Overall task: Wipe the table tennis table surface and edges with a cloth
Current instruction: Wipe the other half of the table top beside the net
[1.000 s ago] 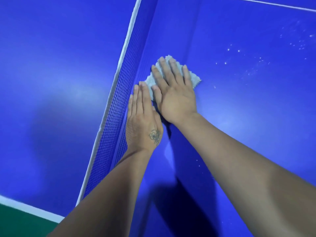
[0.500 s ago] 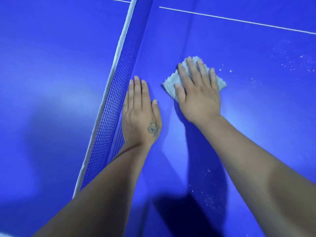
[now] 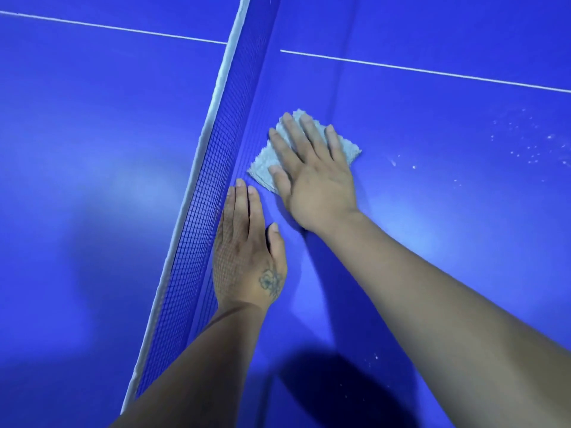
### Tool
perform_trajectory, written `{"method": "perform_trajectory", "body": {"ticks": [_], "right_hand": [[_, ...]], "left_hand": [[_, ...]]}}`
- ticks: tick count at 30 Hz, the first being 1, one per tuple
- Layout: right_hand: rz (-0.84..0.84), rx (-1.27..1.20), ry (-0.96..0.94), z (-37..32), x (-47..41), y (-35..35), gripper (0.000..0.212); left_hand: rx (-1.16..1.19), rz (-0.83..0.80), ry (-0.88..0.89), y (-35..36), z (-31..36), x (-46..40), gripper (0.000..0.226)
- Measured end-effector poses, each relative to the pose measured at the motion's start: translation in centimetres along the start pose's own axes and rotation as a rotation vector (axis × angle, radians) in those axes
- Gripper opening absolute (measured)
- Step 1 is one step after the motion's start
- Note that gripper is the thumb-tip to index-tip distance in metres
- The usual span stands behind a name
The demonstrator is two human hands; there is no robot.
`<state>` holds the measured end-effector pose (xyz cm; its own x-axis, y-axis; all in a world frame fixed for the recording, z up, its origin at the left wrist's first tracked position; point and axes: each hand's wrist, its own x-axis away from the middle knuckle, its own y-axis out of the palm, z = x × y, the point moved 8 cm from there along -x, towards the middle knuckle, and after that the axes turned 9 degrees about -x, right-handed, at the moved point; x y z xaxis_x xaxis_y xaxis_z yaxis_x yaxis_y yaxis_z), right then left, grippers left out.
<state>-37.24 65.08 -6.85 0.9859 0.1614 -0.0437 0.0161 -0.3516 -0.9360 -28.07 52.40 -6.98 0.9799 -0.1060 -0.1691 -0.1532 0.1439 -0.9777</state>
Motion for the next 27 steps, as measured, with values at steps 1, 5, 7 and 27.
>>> {"method": "perform_trajectory", "body": {"ticks": [1,5,7,27], "right_hand": [[0.004,0.000,-0.007,0.7,0.5,-0.3,0.059],[0.061,0.019,0.056,3.9,-0.2,-1.7,0.059],[0.071,0.027,0.132,5.5,-2.5,-2.2,0.061],[0.056,0.011,0.170,7.5,-1.0,-2.8,0.061]], "left_hand": [[0.001,-0.002,0.002,-0.1,0.1,0.0,0.062],[-0.010,-0.030,-0.010,0.0,0.1,-0.1,0.062],[-0.001,-0.042,-0.021,0.1,0.1,-0.1,0.063],[0.002,-0.051,-0.008,0.3,0.2,-0.1,0.062]]}}
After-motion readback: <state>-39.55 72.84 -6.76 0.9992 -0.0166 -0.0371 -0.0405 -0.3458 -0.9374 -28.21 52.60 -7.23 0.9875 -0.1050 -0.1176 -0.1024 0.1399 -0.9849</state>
